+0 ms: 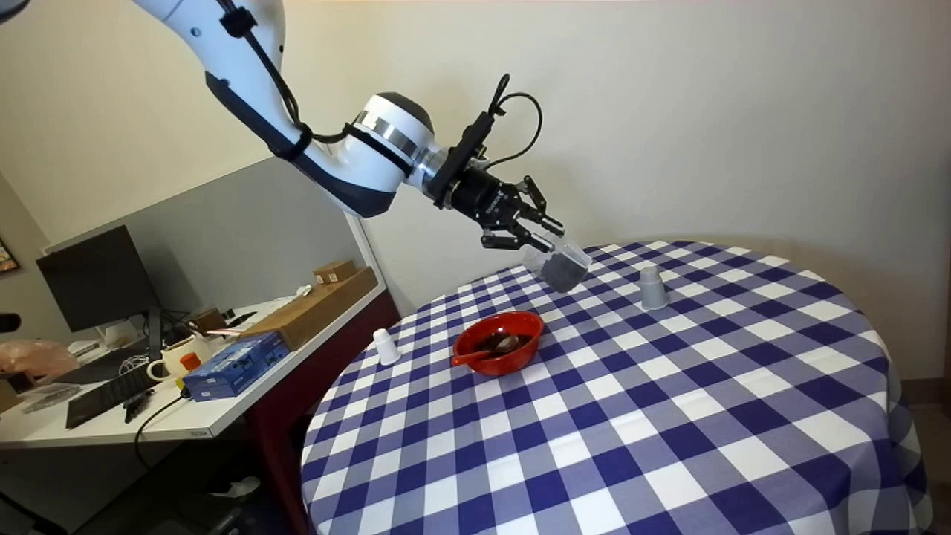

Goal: Pick up the plastic cup from the table, pour some of its contents in the orange bowl and put the cup back on the table.

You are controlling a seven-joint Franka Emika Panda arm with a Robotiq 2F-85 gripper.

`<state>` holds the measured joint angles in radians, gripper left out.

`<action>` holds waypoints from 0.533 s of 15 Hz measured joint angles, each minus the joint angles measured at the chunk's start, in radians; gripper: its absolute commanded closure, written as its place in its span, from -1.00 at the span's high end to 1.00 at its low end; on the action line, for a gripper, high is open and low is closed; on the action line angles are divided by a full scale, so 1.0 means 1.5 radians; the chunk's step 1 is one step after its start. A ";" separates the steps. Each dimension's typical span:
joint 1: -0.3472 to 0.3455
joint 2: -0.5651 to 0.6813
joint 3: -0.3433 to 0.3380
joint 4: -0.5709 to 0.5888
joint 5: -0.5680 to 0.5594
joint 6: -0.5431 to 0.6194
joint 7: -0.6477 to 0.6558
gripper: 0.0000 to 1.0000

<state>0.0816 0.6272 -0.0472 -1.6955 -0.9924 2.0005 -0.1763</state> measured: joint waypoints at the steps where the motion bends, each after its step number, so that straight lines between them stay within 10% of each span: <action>1: 0.003 -0.005 0.004 -0.009 -0.009 0.000 0.005 -0.77; 8: 0.018 -0.052 0.027 -0.073 -0.077 -0.001 0.043 -0.77</action>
<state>0.1082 0.5493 -0.0071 -1.8055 -1.1086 1.9991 -0.1122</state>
